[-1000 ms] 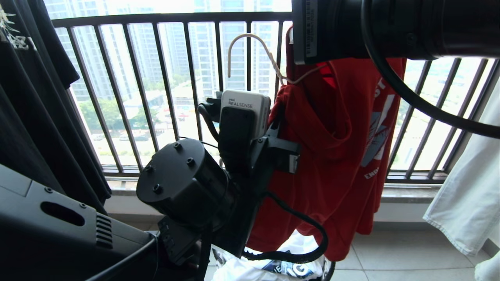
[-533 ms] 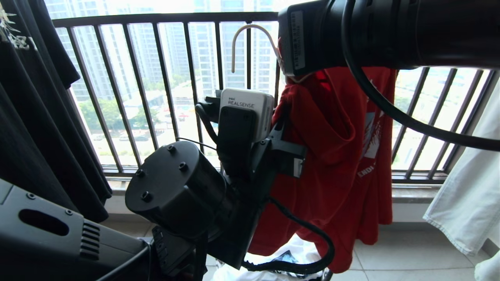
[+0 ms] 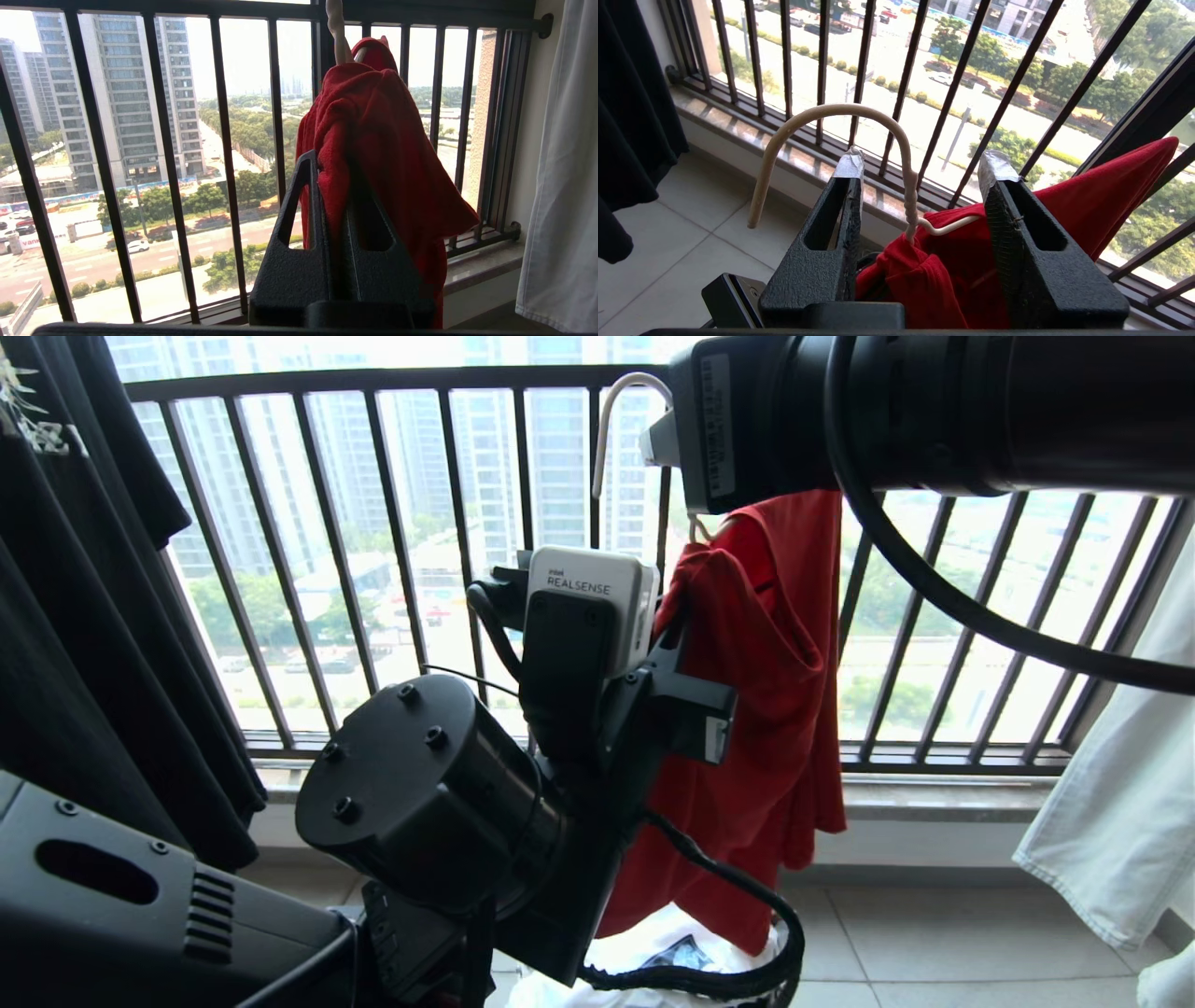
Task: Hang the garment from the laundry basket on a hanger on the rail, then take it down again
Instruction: Hang the clothes on the clothes rack
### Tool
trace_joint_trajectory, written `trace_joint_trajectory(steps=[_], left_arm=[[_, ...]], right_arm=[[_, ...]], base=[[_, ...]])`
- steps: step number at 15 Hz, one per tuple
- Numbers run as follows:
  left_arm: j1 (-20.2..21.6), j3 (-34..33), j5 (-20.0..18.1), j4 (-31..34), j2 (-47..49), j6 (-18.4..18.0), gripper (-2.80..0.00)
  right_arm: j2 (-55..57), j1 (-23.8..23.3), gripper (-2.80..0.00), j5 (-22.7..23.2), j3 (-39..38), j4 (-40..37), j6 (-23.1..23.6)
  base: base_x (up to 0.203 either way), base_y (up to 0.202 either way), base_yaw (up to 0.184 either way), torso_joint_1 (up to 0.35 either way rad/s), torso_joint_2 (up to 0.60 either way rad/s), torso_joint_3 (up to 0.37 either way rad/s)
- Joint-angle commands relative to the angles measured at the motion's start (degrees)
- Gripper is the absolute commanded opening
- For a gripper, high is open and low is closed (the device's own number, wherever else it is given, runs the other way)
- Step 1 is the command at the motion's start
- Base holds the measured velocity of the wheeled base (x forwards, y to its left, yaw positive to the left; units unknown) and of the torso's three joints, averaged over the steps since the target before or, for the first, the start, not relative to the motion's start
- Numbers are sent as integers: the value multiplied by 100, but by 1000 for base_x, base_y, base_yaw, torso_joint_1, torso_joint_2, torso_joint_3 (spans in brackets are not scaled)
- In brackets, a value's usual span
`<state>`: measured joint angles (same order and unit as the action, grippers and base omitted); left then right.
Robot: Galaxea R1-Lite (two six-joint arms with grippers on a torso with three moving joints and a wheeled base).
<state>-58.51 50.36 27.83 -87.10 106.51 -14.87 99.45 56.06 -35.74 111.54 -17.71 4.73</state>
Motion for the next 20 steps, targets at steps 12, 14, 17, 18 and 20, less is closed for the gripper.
trace_joint_trajectory(steps=[12,14,17,18,20], left_arm=[[163,87,23,-56,-60,26,-280],[221,106,27,-56,-110,37,-280],[253,123,15,-56,-181,76,-280],[253,123,1,-56,-213,113,-280],[253,123,-15,-56,-250,166,-280]], right_arm=[[-725,1,0,-64,-868,-67,-7],[-1004,1,0,-64,-1028,-194,-7],[-1489,-20,-280,-64,-1319,-420,-2],[-1575,-66,-280,-64,-1382,-513,1],[-1786,-244,-280,-56,-1448,-784,4]], base=[[0,0,0,0,0,0],[0,0,0,0,0,0],[0,0,0,0,0,0],[0,0,0,0,0,0],[0,0,0,0,0,0]])
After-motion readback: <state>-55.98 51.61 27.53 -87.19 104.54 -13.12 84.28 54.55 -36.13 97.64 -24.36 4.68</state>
